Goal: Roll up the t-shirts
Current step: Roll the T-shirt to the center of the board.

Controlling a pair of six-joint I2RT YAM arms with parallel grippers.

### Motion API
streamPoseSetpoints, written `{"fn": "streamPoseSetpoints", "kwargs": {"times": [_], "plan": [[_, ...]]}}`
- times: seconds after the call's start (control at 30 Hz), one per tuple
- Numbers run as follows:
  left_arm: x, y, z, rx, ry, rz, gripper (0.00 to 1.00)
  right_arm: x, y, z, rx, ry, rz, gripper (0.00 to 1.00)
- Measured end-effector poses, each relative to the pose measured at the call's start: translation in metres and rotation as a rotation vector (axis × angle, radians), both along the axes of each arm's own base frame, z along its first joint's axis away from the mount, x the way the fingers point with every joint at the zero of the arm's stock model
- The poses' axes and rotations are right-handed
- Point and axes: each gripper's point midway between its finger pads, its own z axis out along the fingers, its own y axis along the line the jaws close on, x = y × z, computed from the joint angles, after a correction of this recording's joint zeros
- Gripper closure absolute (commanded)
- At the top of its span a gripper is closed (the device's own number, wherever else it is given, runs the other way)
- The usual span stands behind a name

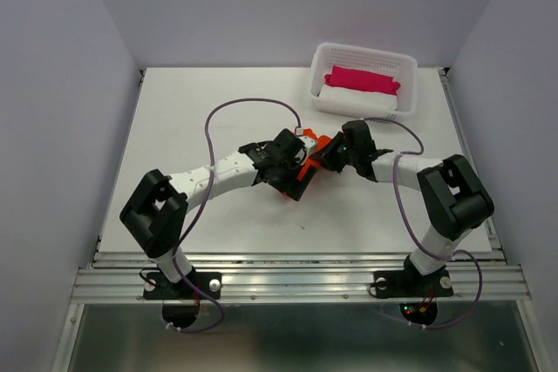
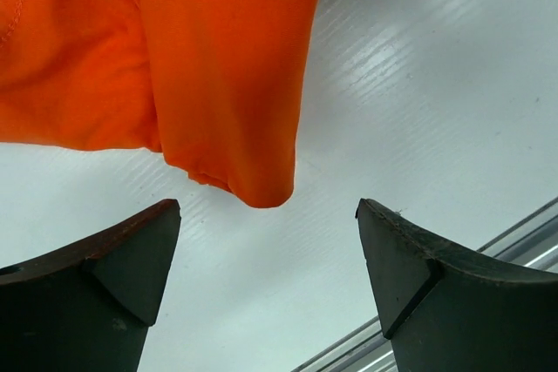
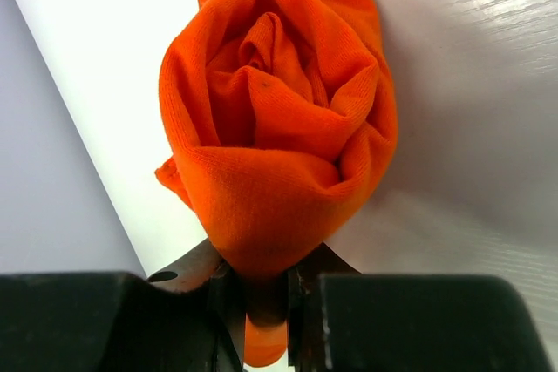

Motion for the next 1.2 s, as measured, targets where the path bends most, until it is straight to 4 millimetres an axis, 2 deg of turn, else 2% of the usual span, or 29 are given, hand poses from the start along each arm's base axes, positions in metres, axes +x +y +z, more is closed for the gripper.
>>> {"fn": "streamPoseSetpoints", "kwargs": {"times": [0.2,0.33,0.47,0.6,0.7,0.83,0.87,0.93,0.97,1.03,1.07,1.13,1.17,1.2], "plan": [[-0.004,-0.007,-0.002,0.083,-0.077,-0.003,0.08,0.002,0.006,0.01,0.008,0.023,0.02,0.99],[0.001,-0.011,-0.016,0.154,-0.117,0.002,0.2,0.002,0.007,0.012,0.011,0.03,0.026,0.99],[0.007,-0.006,-0.033,0.219,-0.134,0.015,0.27,-0.001,0.007,0.01,0.01,0.042,0.031,0.99],[0.013,-0.006,-0.039,0.245,-0.153,0.024,0.29,-0.002,0.007,0.007,0.007,0.052,0.032,0.99],[0.021,-0.01,-0.036,0.242,-0.176,0.032,0.32,-0.002,0.007,0.007,0.007,0.055,0.032,0.99],[0.027,-0.015,-0.034,0.23,-0.196,0.04,0.47,-0.001,0.005,0.007,0.009,0.059,0.029,0.99],[0.027,-0.016,-0.036,0.232,-0.197,0.039,0.56,-0.001,0.005,0.007,0.01,0.059,0.029,0.99],[0.028,-0.018,-0.04,0.234,-0.195,0.038,0.65,0.0,0.003,0.006,0.007,0.058,0.023,0.99],[0.03,-0.02,-0.041,0.23,-0.197,0.037,0.76,-0.001,0.002,0.005,0.006,0.065,0.022,0.98],[0.031,-0.024,-0.043,0.22,-0.197,0.032,0.88,0.0,-0.001,0.004,0.004,0.069,0.017,0.9],[0.031,-0.025,-0.043,0.214,-0.195,0.032,1.0,0.001,-0.002,0.004,0.004,0.07,0.014,0.79],[0.03,-0.028,-0.043,0.199,-0.18,0.021,1.0,0.001,-0.003,0.003,0.004,0.07,0.012,0.64],[0.03,-0.028,-0.044,0.184,-0.162,0.017,1.0,0.001,-0.004,0.003,0.0,0.068,0.015,0.48],[0.029,-0.029,-0.045,0.174,-0.15,0.011,1.0,0.0,-0.004,0.002,-0.002,0.069,0.016,0.4]]}}
